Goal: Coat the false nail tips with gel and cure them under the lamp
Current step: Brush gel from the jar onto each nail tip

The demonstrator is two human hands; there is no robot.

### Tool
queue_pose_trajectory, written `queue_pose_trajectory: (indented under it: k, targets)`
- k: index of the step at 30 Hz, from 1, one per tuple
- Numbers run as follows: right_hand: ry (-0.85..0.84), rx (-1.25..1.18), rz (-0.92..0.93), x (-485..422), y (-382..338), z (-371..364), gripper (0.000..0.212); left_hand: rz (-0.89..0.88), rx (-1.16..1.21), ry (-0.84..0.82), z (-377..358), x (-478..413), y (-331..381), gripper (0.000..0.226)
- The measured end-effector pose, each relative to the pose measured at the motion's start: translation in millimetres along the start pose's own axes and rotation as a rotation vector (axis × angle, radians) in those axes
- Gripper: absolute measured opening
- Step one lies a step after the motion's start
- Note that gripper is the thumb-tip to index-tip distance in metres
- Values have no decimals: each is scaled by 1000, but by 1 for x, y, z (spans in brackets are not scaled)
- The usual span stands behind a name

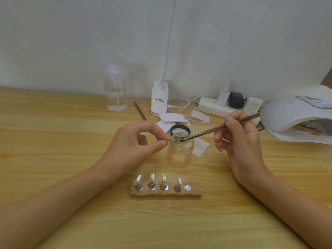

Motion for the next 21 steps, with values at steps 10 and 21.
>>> queue_pose_trajectory:
  k: [10,21]
  targets:
    - [120,-58,-35,-10,-5,24,33,-18,-5,1,0,1,3,11]
    - [-106,-23,265,-4,-34,6,17,-29,-1,-3,-1,-1,1,13]
Point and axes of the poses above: each hand's wrist, its own x-axis away from the middle knuckle, its own z-axis out of the back of the hand, y = z × x, the point moved 9 cm from there along -x, towards the middle knuckle, and after that the axes turned 13 degrees about y, right-handed, at the moved point
